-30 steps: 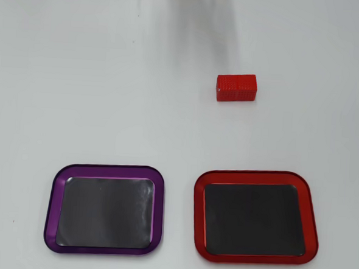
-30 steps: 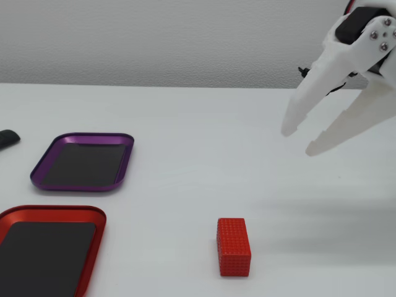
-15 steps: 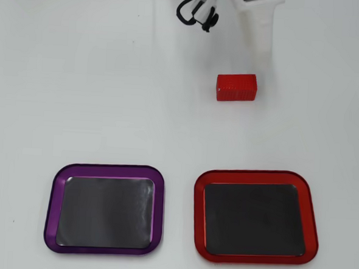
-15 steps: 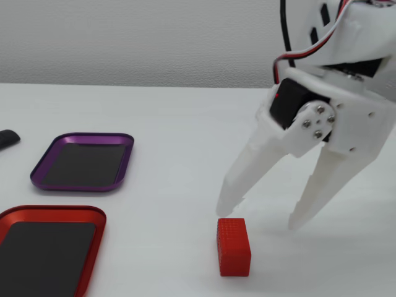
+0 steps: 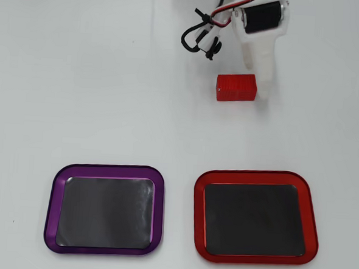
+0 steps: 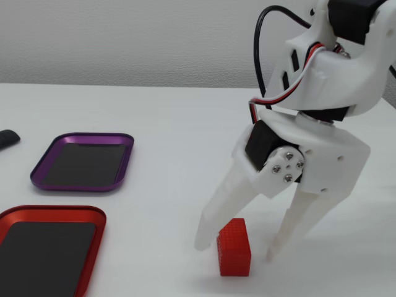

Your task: Grasp a red block and put it in the left red dish.

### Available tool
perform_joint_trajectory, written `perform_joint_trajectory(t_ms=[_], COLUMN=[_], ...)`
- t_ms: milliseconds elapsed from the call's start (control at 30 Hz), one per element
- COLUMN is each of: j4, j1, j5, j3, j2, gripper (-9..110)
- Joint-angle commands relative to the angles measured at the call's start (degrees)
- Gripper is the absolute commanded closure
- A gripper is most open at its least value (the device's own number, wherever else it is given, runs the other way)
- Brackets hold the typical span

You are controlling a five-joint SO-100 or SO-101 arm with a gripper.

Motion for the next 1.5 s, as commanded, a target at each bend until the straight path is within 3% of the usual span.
perform_joint_trajectory(t_ms=[0, 667, 767, 967, 1133, 1333, 1467], j4=[-1.6, -4.9, -4.9, -4.8, -4.6, 5.4, 5.4], j1=[0.2, 7.5, 7.5, 7.5, 7.1, 6.7, 6.7], j5=[-0.4, -5.7, -8.5, -9.8, -9.2, -9.1, -9.1], j3=[-2.1, -1.4, -1.4, -1.4, -1.8, -3.6, -5.4], j2=[-1.2, -6.9, -6.8, -6.4, -6.0, 5.5, 19.1], gripper=[75, 75, 80, 100, 102, 102, 102])
